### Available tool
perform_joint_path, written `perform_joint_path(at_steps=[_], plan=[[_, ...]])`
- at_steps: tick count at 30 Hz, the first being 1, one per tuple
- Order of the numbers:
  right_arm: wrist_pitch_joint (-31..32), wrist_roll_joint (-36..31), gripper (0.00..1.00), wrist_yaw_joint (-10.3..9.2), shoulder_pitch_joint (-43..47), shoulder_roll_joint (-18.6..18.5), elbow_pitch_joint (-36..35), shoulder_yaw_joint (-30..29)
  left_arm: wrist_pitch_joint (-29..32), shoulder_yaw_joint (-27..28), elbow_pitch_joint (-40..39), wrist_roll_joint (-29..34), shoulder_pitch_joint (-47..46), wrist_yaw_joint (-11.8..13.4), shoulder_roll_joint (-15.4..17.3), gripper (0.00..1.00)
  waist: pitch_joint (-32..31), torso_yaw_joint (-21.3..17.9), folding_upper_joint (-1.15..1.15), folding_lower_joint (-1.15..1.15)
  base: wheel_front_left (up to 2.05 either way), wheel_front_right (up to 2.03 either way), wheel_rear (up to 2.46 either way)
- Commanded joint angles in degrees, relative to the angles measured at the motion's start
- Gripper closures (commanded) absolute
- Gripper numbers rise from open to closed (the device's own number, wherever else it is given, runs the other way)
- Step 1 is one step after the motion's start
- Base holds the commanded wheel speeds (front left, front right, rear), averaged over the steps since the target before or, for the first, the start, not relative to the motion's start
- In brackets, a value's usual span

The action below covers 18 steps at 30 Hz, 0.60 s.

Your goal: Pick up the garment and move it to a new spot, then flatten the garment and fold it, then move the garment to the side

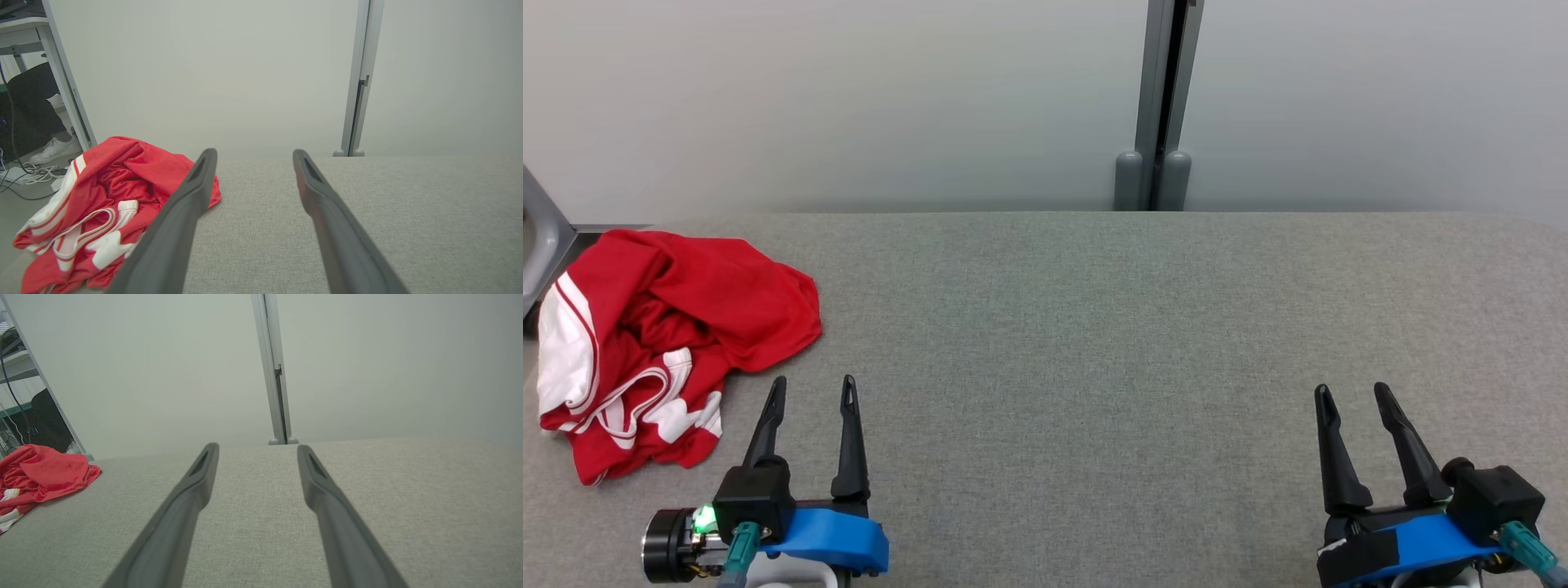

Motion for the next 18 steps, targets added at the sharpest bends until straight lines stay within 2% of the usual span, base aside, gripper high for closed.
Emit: perform_joint_path(at_steps=[1,10,18], plan=[[-0.2,-0.1,0.00,0.15,0.0,-0.4,0.2,0.0,0.1,-0.1,0.1,-0.3,0.1,0.2,0.3,0.00,0.0,0.0,0.00,0.00,0.00,0.00,0.00],[-0.2,-0.2,0.00,0.15,-0.1,-0.4,0.3,0.0,0.2,-0.3,-0.2,-0.6,-0.1,0.8,0.7,0.00,0.3,0.5,0.00,0.00,0.00,0.00,0.00],[-0.2,-0.6,0.00,0.14,-0.7,-0.4,0.2,0.7,0.2,0.0,-0.3,-1.3,-1.0,0.8,1.3,0.00,1.1,2.8,0.00,0.00,0.00,0.00,0.00]])
